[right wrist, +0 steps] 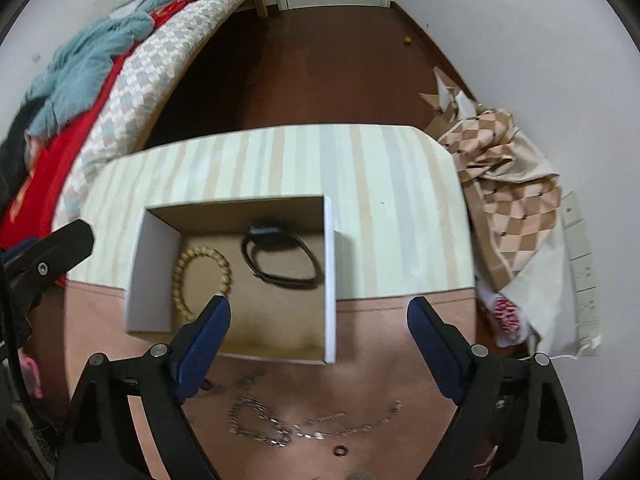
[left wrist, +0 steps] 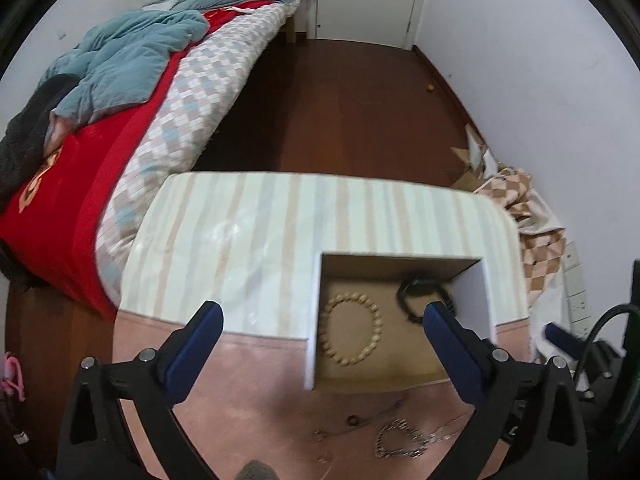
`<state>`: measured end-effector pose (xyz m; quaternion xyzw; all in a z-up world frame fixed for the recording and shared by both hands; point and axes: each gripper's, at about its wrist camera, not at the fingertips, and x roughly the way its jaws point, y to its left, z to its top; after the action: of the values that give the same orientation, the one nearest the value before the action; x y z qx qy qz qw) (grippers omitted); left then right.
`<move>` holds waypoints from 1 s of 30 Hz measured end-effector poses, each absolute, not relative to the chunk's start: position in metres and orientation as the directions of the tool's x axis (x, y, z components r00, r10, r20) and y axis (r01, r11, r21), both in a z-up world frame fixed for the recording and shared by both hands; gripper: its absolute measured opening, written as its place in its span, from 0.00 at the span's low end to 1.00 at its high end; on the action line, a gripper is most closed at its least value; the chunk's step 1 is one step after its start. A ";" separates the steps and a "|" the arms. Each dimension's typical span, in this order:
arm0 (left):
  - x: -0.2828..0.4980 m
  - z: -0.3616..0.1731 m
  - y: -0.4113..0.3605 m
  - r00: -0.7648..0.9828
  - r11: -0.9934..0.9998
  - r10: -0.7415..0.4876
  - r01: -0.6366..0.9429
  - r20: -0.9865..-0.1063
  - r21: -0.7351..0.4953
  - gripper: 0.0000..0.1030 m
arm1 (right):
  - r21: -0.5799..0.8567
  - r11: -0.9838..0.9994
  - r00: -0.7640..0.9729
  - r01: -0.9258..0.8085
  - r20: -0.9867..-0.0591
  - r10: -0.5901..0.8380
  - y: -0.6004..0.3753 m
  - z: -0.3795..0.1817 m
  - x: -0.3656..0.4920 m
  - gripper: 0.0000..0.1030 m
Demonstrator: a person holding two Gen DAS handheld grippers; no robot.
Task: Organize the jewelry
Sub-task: 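Open both tools and lift them out of the box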
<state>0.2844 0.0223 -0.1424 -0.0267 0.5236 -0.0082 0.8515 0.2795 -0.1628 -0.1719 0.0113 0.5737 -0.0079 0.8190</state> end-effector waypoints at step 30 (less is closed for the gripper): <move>0.154 -0.059 0.020 0.627 1.000 0.009 -0.028 -0.779 -0.010 1.00 | -0.052 0.994 0.597 0.095 -0.796 -0.099 -0.179 -0.042 0.146 0.97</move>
<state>0.1536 0.0198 -0.0586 -0.0106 0.4316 0.0102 0.9020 0.1464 -0.1789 -0.0425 -0.0021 0.4453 -0.0545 0.8937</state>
